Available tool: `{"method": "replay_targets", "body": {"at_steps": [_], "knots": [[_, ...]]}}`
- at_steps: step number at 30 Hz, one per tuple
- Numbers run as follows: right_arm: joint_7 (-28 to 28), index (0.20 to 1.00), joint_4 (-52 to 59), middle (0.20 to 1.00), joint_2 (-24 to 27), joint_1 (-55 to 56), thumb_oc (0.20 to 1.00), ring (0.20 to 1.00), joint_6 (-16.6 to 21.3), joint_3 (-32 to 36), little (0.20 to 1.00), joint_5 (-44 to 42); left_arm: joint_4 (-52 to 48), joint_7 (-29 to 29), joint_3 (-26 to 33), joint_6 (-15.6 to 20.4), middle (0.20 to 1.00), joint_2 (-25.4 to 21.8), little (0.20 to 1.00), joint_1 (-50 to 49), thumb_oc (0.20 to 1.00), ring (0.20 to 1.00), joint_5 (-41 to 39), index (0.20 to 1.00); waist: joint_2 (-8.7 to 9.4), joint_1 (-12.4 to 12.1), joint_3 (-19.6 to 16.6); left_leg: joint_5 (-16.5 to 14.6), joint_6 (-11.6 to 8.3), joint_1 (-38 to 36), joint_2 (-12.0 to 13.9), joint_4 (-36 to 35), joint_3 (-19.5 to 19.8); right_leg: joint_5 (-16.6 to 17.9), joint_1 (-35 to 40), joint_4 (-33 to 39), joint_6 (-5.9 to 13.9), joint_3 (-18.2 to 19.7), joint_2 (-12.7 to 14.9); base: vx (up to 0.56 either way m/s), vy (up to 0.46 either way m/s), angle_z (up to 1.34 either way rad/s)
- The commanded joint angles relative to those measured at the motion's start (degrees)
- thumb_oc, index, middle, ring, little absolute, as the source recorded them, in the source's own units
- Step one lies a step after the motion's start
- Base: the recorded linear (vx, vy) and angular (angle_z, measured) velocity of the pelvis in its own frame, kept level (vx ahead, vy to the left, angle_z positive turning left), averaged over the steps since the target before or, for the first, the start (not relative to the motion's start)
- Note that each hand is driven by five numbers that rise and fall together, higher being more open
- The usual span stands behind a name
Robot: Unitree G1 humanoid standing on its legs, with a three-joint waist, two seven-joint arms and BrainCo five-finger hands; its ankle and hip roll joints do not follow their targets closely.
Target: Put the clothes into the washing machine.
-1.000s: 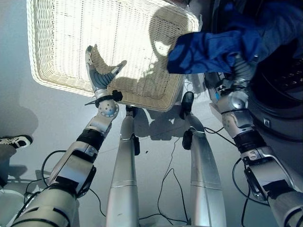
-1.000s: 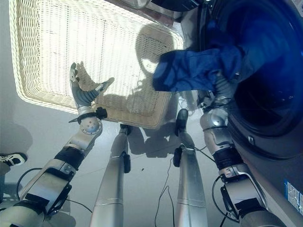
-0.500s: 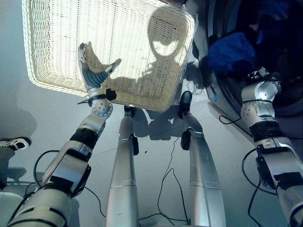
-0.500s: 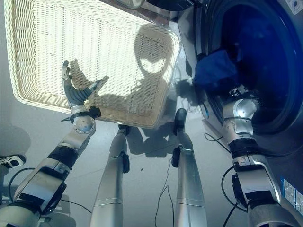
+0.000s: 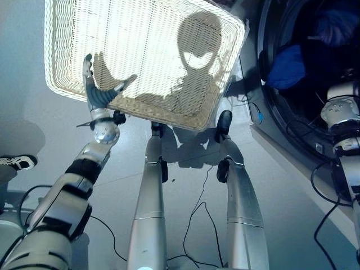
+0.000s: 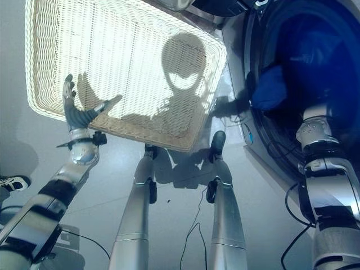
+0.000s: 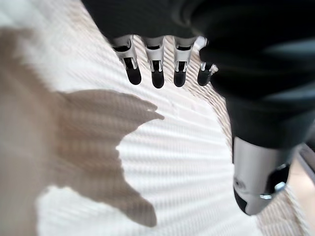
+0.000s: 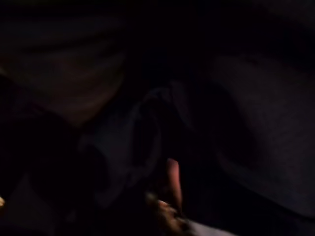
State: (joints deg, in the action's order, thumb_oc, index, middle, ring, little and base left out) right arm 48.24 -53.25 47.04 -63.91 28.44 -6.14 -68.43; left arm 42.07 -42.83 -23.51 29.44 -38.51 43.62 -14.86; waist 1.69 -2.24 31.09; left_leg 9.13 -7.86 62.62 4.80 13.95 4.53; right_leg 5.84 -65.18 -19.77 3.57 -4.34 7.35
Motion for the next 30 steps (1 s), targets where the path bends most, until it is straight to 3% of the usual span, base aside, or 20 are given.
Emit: {"method": "replay_targets", "body": {"at_steps": [1, 7, 12, 16, 20, 24, 27, 30], "knots": [[7.66, 1.000, 2.34, 1.000, 15.56, -1.28, 1.000, 1.000, 2.68, 1.23, 1.000, 8.50, -0.06, 0.72, 3.26, 0.59, 1.000, -1.00, 1.000, 1.78, 1.000, 1.000, -1.93, 1.000, 2.07, 3.06, -1.29, -5.99, 3.53, -2.40, -2.61, 3.93, 1.61, 2.13, 4.24, 0.73, 3.77, -2.98, -2.23, 0.02, -0.003, 0.03], [7.62, 1.000, -3.75, 1.000, 14.83, -3.19, 1.000, 1.000, -0.09, -0.84, 1.000, 12.74, 3.12, 2.91, 1.45, 0.92, 1.000, -1.00, 1.000, 5.45, 1.000, 1.000, -3.19, 1.000, 1.25, 2.39, -1.29, -6.03, 3.89, -2.11, -3.80, 4.50, 2.25, 1.89, 3.95, 0.42, 3.74, -3.19, -1.62, 0.00, 0.000, 0.01], [9.30, 1.000, -5.34, 1.000, 12.76, -5.22, 1.000, 1.000, -8.12, -5.03, 1.000, 23.30, 3.79, 2.90, 0.64, 0.93, 1.000, -0.19, 1.000, 6.40, 1.000, 1.000, -4.02, 1.000, 0.07, 1.92, -1.29, -6.24, 3.93, -1.97, -4.44, 4.68, 2.03, 1.63, 3.54, 0.62, 3.59, -3.08, -1.39, 0.01, 0.025, 0.04], [3.26, 1.000, -7.81, 1.000, 11.39, -7.70, 1.000, 1.000, -23.87, -11.25, 1.000, 28.38, 3.92, 3.16, 0.34, 0.85, 1.000, 0.37, 1.000, 7.16, 1.000, 1.000, -4.12, 1.000, -0.38, 1.61, -1.29, -6.19, 4.01, -1.76, -4.50, 4.81, 1.58, 1.46, 3.49, 0.93, 3.40, -2.97, -1.45, 0.00, 0.000, 0.00], [0.74, 1.000, -13.10, 1.000, 10.87, -9.66, 1.000, 1.000, -31.43, -16.08, 1.000, 34.56, 4.57, 3.20, -0.67, 0.86, 1.000, 0.60, 1.000, 8.74, 1.000, 1.000, -4.14, 1.000, -0.54, 1.23, -1.29, -6.02, 4.16, -1.10, -4.35, 4.86, 1.61, 1.47, 2.97, 0.61, 3.37, -3.33, -1.21, 0.00, 0.000, 0.00], [1.74, 1.000, -12.80, 1.000, 11.06, -11.65, 1.000, 1.000, -39.25, -22.51, 1.000, 49.79, 4.21, 2.84, -1.53, 0.54, 1.000, 0.33, 1.000, 9.64, 1.000, 1.000, -4.39, 1.000, -0.67, 1.04, -1.29, -5.70, 4.44, -0.31, -4.45, 4.87, 1.56, 1.69, 2.43, 0.52, 3.45, -3.61, -1.14, 0.00, 0.000, 0.00], [3.54, 1.000, -10.99, 1.000, 10.76, -12.91, 1.000, 1.000, -40.07, -24.43, 1.000, 51.85, 4.06, 2.85, -1.57, 0.45, 1.000, 0.00, 1.000, 10.14, 1.000, 1.000, -4.84, 1.000, -0.79, 1.10, -1.29, -5.86, 4.47, 0.10, -4.35, 4.97, 1.44, 1.52, 1.96, 0.33, 3.53, -3.61, -1.10, 0.00, 0.000, 0.00], [4.80, 1.000, -8.60, 1.000, 9.57, -12.81, 1.000, 1.000, -38.49, -25.15, 1.000, 55.76, 4.58, 2.73, -1.45, 0.83, 1.000, 0.36, 1.000, 10.70, 1.000, 1.000, -4.91, 1.000, -1.00, 1.27, -1.29, -5.98, 4.48, 0.29, -4.33, 4.74, 1.19, 1.21, 1.63, 0.31, 3.59, -3.49, -1.08, -0.01, 0.023, 0.00]]}}
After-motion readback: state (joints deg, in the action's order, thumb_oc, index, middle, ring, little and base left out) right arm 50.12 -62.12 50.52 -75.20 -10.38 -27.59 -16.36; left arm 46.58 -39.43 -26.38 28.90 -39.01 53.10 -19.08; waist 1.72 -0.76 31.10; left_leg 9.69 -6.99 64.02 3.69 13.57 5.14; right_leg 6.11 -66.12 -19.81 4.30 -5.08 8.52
